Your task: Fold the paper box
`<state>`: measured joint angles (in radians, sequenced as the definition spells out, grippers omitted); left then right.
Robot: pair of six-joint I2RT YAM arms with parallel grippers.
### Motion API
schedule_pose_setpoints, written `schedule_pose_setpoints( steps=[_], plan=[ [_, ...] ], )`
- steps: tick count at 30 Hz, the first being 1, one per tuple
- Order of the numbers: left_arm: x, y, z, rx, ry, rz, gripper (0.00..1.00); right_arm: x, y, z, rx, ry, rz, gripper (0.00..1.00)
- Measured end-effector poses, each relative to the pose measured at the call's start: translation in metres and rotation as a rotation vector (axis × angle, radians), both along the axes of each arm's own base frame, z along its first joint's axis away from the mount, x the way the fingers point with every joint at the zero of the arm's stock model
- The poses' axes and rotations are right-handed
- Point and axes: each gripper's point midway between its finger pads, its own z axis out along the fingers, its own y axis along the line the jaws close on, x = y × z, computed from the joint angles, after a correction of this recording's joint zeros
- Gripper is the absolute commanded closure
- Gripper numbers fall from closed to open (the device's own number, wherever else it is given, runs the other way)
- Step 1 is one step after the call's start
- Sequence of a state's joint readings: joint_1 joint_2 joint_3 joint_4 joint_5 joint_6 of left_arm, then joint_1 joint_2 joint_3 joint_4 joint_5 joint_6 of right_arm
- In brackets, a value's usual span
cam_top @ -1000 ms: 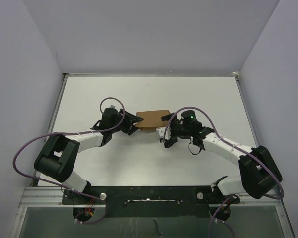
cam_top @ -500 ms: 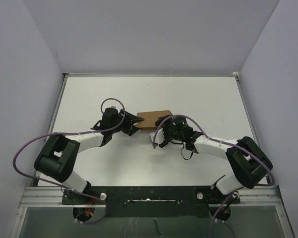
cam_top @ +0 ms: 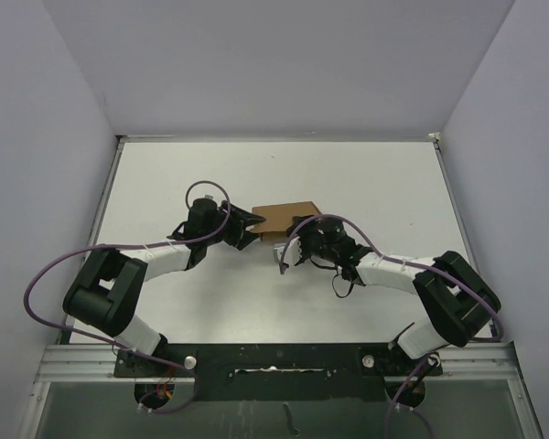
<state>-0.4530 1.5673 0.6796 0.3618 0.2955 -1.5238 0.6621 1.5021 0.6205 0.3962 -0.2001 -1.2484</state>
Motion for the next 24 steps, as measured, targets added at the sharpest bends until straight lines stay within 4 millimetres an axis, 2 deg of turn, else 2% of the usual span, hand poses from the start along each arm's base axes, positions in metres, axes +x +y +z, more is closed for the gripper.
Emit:
schedule_pose_setpoints(
  steps=[6,9,12,20,24],
  plan=[
    [0.002,-0.001,0.004,-0.018,-0.005,0.006,0.25,0.0,0.0,0.0,0.018,0.017,-0.012,0.6],
    [0.003,-0.003,0.009,-0.031,-0.024,0.004,0.17,0.0,-0.003,-0.001,0.032,0.037,-0.028,0.61],
    [0.003,-0.002,0.018,-0.038,-0.045,0.004,0.03,0.0,-0.005,0.001,0.06,0.066,-0.041,0.62],
    [-0.011,0.012,0.071,-0.052,-0.192,0.012,0.02,0.005,-0.021,0.012,0.158,0.175,-0.112,0.64],
    [-0.018,0.026,0.088,-0.011,-0.272,0.015,0.02,0.009,-0.027,0.023,0.232,0.247,-0.15,0.64]
  ],
)
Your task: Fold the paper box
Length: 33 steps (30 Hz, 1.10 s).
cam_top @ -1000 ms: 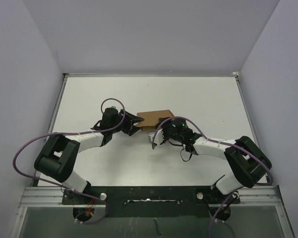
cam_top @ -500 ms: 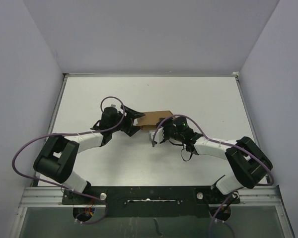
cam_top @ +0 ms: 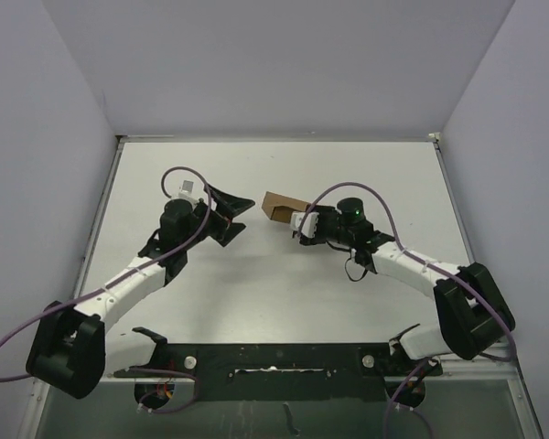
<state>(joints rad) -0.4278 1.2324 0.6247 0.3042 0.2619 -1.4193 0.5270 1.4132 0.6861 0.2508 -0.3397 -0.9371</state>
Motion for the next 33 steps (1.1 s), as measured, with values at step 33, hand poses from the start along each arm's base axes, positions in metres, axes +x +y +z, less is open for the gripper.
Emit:
schedule_pose_setpoints(
  steps=[33],
  plan=[
    [-0.041,0.048,-0.019,0.636,-0.598,-0.485,0.03,-0.045,0.002,0.005,0.692,1.412,-0.163,0.61]
  ],
)
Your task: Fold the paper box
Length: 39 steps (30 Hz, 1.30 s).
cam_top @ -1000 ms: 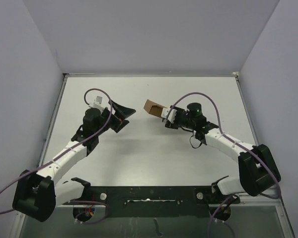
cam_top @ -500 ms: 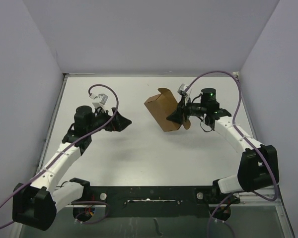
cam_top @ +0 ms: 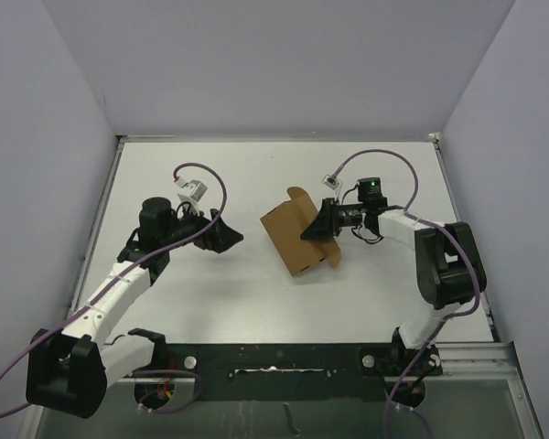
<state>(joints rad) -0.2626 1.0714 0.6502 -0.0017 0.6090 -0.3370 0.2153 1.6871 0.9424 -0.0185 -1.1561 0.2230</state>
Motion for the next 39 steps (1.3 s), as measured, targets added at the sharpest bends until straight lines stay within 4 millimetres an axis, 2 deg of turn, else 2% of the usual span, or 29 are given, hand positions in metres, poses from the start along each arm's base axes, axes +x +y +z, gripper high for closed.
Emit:
schedule_pose_setpoints(
  steps=[6,10,15,20,23,26,31,35,36,39],
  plan=[
    [0.002,-0.005,-0.012,-0.045,0.078,-0.024,0.06,-0.002,0.003,-0.029,0.021,0.158,-0.004,0.53],
    [0.003,-0.011,-0.026,-0.086,0.175,-0.029,0.1,-0.003,0.003,-0.038,0.027,0.231,-0.014,0.49],
    [0.004,-0.02,-0.041,-0.154,0.328,-0.009,0.1,-0.003,-0.001,-0.05,0.004,0.272,-0.03,0.4],
    [-0.003,-0.046,-0.065,-0.166,0.48,-0.007,0.1,0.002,-0.009,-0.064,-0.077,0.254,-0.056,0.33],
    [-0.006,-0.07,-0.077,-0.132,0.541,-0.023,0.11,0.006,-0.013,-0.068,-0.129,0.227,-0.062,0.33],
    [0.003,-0.088,-0.079,-0.106,0.566,-0.014,0.15,0.009,-0.017,-0.073,-0.184,0.2,-0.065,0.32],
    [0.026,-0.1,-0.077,-0.085,0.565,0.028,0.19,0.011,-0.021,-0.079,-0.288,0.143,-0.048,0.28],
    [0.033,-0.107,-0.085,-0.048,0.599,0.044,0.24,0.006,-0.015,-0.083,-0.372,0.086,0.0,0.29],
    [0.034,-0.108,-0.088,-0.04,0.608,0.046,0.25,0.005,-0.013,-0.083,-0.39,0.07,0.015,0.29],
    [0.034,-0.114,-0.098,-0.001,0.641,0.046,0.29,0.002,-0.009,-0.079,-0.438,0.01,0.045,0.4]
  ],
)
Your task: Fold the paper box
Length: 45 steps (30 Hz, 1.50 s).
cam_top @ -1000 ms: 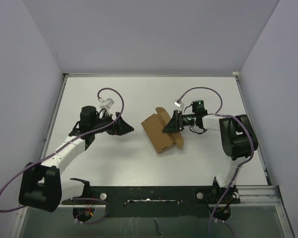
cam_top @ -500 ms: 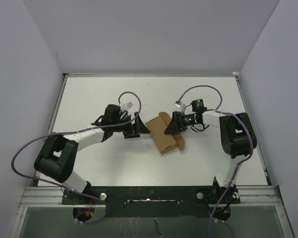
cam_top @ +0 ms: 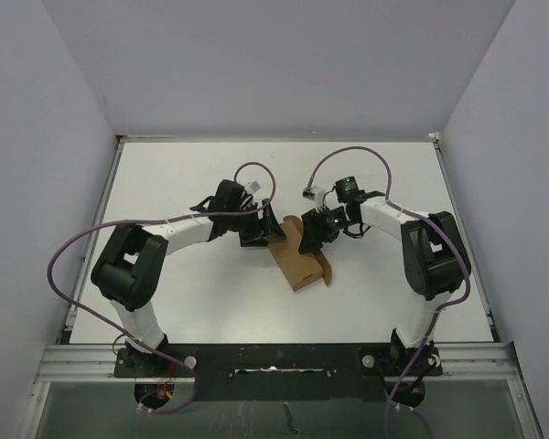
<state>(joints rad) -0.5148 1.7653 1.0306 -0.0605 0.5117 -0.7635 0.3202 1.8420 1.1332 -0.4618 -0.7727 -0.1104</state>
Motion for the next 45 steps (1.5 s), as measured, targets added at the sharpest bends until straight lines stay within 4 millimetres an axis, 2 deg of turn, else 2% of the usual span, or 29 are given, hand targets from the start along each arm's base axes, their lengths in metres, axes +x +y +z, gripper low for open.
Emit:
schedule_pose_setpoints(
  steps=[4,12,14,19,24,30,34,38,45],
  plan=[
    [-0.001,-0.003,-0.011,0.044,0.029,-0.014,0.35,-0.003,0.002,0.004,-0.053,-0.059,0.041,0.53],
    [-0.002,-0.003,-0.021,0.082,0.061,-0.014,0.36,-0.008,0.009,0.007,-0.151,-0.134,0.104,0.72],
    [-0.001,-0.003,-0.021,0.091,0.069,-0.011,0.36,-0.008,0.01,0.007,-0.171,-0.14,0.107,0.73],
    [0.003,-0.005,-0.021,0.1,0.079,-0.01,0.36,-0.008,0.009,0.008,-0.177,-0.135,0.104,0.69],
    [0.01,-0.009,-0.021,0.101,0.068,-0.018,0.34,-0.009,0.006,0.012,-0.134,-0.101,0.093,0.56],
    [0.032,-0.019,-0.014,0.091,0.013,-0.033,0.32,-0.006,0.0,0.023,-0.034,-0.057,0.069,0.42],
    [0.044,-0.021,-0.011,0.087,-0.02,-0.039,0.29,-0.001,-0.007,0.029,0.012,-0.042,0.045,0.38],
    [0.054,-0.019,-0.006,0.089,-0.053,-0.046,0.25,0.007,-0.024,0.032,0.041,-0.025,-0.004,0.38],
    [0.065,-0.003,-0.007,0.117,-0.087,-0.045,0.21,0.014,-0.048,0.032,0.043,-0.016,-0.052,0.38]
  ],
)
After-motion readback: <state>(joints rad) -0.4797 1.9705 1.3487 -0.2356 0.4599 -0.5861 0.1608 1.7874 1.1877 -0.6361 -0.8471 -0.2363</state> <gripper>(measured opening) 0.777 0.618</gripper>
